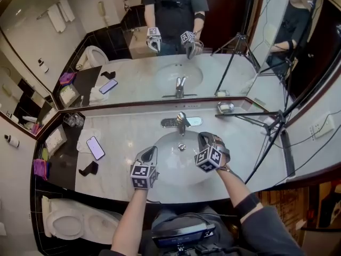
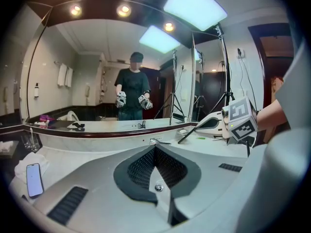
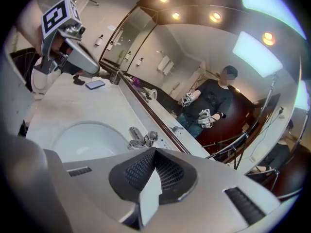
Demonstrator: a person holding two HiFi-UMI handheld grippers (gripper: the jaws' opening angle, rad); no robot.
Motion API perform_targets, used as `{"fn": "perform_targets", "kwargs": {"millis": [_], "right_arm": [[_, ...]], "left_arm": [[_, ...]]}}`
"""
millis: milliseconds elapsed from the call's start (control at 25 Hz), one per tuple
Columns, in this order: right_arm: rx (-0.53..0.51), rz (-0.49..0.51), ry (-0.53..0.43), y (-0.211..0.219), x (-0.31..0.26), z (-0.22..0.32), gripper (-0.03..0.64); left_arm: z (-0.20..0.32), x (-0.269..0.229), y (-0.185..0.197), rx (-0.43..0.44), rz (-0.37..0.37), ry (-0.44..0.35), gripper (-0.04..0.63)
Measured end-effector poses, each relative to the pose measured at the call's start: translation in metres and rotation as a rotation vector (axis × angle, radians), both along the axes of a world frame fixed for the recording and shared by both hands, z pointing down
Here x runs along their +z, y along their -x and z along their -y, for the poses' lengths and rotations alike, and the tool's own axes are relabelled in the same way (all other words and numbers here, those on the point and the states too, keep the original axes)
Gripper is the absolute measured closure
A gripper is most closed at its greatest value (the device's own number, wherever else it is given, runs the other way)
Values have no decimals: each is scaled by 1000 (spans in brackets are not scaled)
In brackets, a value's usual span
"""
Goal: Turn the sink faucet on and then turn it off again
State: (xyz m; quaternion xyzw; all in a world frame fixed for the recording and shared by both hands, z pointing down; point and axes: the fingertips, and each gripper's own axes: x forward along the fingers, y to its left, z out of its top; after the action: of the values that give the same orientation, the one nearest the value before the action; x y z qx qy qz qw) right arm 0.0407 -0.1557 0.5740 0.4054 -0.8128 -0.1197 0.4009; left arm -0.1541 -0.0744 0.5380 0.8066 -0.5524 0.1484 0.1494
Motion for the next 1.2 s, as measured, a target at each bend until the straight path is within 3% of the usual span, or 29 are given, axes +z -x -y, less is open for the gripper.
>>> {"fn": "perform_targets", "kwargs": {"millis": [280,600,1200], "right_arm": [[126,167,48,-33,-12,-23,600],[286,449,164,-64,-20,-47,600],[356,541,221,-100,14,-74,600]], "left_arm": [[-8,-3,2,12,-14,-4,595],[-17,-8,7,10,-30,-14,595],[-26,2,3,8,-35,5,595]]}}
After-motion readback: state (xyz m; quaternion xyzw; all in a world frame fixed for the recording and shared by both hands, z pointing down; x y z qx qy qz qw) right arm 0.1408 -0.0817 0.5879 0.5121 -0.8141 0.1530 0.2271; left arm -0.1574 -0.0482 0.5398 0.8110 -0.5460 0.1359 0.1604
